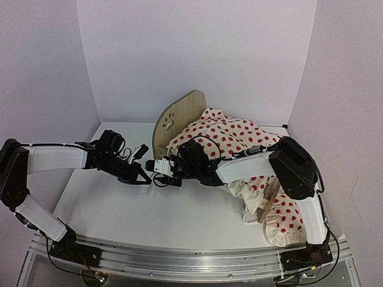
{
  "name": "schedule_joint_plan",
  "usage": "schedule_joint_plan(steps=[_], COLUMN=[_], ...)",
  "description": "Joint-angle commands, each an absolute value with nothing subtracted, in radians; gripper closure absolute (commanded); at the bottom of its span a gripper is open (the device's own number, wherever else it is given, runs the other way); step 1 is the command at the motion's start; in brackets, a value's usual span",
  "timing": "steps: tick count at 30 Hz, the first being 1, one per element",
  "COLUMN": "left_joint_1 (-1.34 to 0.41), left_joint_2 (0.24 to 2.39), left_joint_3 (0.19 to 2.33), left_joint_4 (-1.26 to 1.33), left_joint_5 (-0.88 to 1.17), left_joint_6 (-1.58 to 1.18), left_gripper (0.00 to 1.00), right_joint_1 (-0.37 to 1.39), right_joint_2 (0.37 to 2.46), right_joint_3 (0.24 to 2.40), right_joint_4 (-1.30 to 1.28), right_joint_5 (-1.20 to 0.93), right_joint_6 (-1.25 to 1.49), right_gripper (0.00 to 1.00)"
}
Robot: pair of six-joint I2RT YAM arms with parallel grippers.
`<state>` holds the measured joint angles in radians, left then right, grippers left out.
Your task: Set up the pet bed
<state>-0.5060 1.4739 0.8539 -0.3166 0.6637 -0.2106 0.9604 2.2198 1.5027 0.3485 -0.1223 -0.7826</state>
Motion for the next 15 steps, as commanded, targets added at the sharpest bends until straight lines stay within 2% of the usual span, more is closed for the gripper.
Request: schedule_joint_plan(steps=[1,4,7,9,10,12,15], left_joint_1=[-0.515,-0.513,-0.499,-0.489,-0.486,-0.478,-0.471], left_joint_2=[1.444,1.448,1.454,1.454,1.451,1.426,1.330], left_joint_3=[0.866,0.872,0.876,0.884,0.891,0.905,0.865], left_joint_4=[-0.339,-0.323,-0.311,-0.299,-0.290,-0.269,-0.248], left_joint_5=[0.719,0.712,0.715,0.730,0.738,0.740,0.789], left_joint_6=[-0.180,-0.171,-0.160,-0.130,-0.093,0.070,0.596], left_gripper=[1.00,1.00,1.00,0.90,0.76,0.61,0.58], right_joint_1=[0.973,0.979,0.980,0.974,0.967,0.937,0.874], right_joint_2=[2.260,2.260,2.241,2.230,2.222,2.199,2.196], right_joint_3=[1.594,1.592,1.579,1.571,1.565,1.564,1.605], right_joint_4=[0.374,0.377,0.379,0.378,0.377,0.376,0.359], right_joint_5=[-0.127,-0.122,-0.098,-0.047,-0.036,-0.032,-0.091], right_joint_6=[-0.899,-0.886,-0.825,-0.744,-0.683,-0.514,-0.172], right_gripper=[0.70,0.87,0.99,1.00,1.00,1.00,1.00])
